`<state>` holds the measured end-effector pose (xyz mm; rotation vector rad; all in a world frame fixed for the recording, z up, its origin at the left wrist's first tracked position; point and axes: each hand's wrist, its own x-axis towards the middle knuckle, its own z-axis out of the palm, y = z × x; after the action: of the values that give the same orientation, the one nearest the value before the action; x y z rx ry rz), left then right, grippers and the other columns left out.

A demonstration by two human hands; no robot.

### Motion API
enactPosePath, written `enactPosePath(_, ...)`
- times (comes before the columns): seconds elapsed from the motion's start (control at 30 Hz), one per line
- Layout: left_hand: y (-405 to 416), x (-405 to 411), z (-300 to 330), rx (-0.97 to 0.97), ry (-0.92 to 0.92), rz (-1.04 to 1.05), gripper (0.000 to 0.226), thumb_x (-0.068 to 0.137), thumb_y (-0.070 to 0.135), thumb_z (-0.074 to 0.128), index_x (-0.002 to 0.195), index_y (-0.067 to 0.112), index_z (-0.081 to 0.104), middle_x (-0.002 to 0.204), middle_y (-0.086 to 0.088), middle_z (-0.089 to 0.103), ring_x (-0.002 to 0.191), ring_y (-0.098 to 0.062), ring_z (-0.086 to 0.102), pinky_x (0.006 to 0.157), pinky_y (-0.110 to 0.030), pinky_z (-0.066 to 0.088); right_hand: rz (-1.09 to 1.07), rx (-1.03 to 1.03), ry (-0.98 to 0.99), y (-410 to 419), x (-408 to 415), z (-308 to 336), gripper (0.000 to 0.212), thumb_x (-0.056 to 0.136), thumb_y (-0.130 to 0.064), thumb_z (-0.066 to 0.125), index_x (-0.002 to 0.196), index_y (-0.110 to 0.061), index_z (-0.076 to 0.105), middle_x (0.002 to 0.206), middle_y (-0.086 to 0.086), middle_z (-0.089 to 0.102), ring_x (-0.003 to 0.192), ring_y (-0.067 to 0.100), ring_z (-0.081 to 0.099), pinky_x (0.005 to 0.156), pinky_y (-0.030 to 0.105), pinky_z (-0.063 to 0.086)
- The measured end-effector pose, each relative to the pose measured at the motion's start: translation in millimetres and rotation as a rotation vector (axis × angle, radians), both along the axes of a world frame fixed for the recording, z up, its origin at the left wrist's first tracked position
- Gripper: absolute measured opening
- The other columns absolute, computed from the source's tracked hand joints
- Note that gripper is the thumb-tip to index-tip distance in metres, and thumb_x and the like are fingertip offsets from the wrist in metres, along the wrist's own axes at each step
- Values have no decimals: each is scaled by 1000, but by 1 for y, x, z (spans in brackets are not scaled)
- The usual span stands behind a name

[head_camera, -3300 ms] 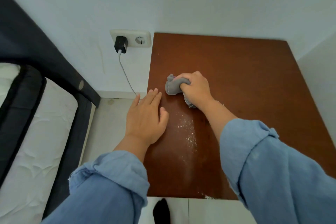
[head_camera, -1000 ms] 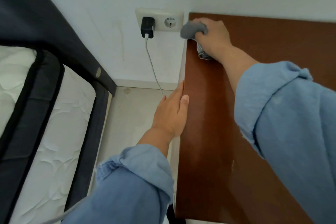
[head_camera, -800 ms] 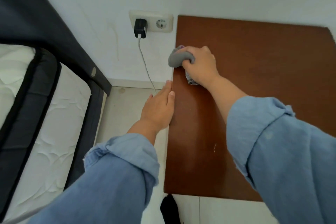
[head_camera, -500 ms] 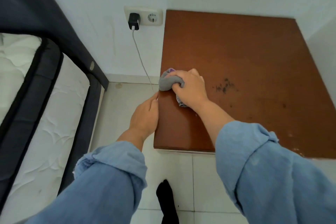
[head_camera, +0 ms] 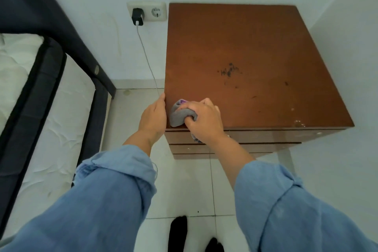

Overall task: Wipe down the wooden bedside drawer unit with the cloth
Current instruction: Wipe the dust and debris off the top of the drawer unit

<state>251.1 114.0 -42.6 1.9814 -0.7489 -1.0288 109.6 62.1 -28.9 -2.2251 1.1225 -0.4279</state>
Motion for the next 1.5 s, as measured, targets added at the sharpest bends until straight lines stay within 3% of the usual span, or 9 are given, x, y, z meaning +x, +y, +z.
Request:
enactPosePath(0.17, 4, -2, -2, 54, -19, 1, 72, 78, 72, 14, 128, 40, 54, 120, 4, 65, 110, -19, 59, 101, -44, 45, 0, 113, -12, 18, -9, 2, 30, 80, -16, 54, 99, -34, 68, 87, -16, 64, 93, 17, 43, 83, 36, 35)
enactPosePath(0.33, 8, -17, 9, 95, -196, -168, 48, 93, 38, 25, 141, 33, 29, 124, 4, 53, 105, -23, 53, 98, -43, 42, -160, 322, -154, 16, -52, 10, 31, 79, -10, 50, 97, -28, 70, 95, -4, 71, 96, 23, 57, 91, 45, 47)
enactPosePath(0.43, 3, -23, 7, 96, -248, -154, 49, 93, 38, 33, 140, 25, 28, 133, 1, 47, 109, -27, 52, 98, -46, 41, -357, 437, -312, -3, -94, 21, 30, 81, 0, 49, 96, -18, 68, 95, 5, 71, 93, 24, 64, 87, 44, 54)
enactPosePath(0.6, -1, -22, -6, 124, -294, -144, 89, 75, 72, 25, 149, 23, 17, 152, 0, 33, 135, -26, 38, 109, -52, 33, -646, 342, -444, -45, -167, 33, 29, 81, 0, 51, 93, -21, 67, 91, 2, 69, 91, 21, 65, 82, 35, 54)
enactPosePath(0.8, 4, -31, -12, 32, -425, -97, 71, 84, 67, 23, 140, 24, 31, 136, -9, 46, 119, -35, 49, 100, -59, 38, -927, 195, -481, -96, -244, 32, 29, 76, -7, 51, 93, -24, 67, 87, 1, 67, 84, 22, 64, 78, 38, 53)
enactPosePath(0.93, 7, -38, -13, -18, -466, -88, 56, 93, 54, 30, 142, 27, 27, 136, -9, 47, 118, -37, 50, 99, -60, 38, -1021, 133, -432, -117, -274, 24, 19, 72, -13, 48, 82, -22, 61, 71, -4, 57, 73, 19, 54, 66, 33, 43)
enactPosePath(1.1, 5, -50, -6, -61, -414, -73, 54, 84, 40, 32, 137, 29, 31, 126, -6, 49, 107, -32, 49, 97, -60, 39, -967, 65, -255, -124, -287, 2, 29, 80, -10, 48, 102, -17, 66, 89, 3, 63, 84, 19, 56, 66, 8, 44)
enactPosePath(1.23, 0, -42, -13, -18, -363, -10, 59, 77, 42, 30, 136, 34, 31, 127, -4, 49, 106, -34, 50, 96, -61, 40, -1015, 17, -161, -125, -274, -13, 43, 75, -25, 46, 114, -24, 64, 102, 9, 69, 102, 33, 57, 87, 45, 51)
enactPosePath(1.5, -7, -30, -28, 66, -276, 33, 65, 74, 39, 33, 138, 43, 26, 133, -1, 50, 109, -33, 53, 99, -59, 38, -956, -41, -57, -95, -225, -17, 39, 85, -18, 51, 121, -31, 60, 113, 4, 66, 111, 23, 45, 95, 36, 40)
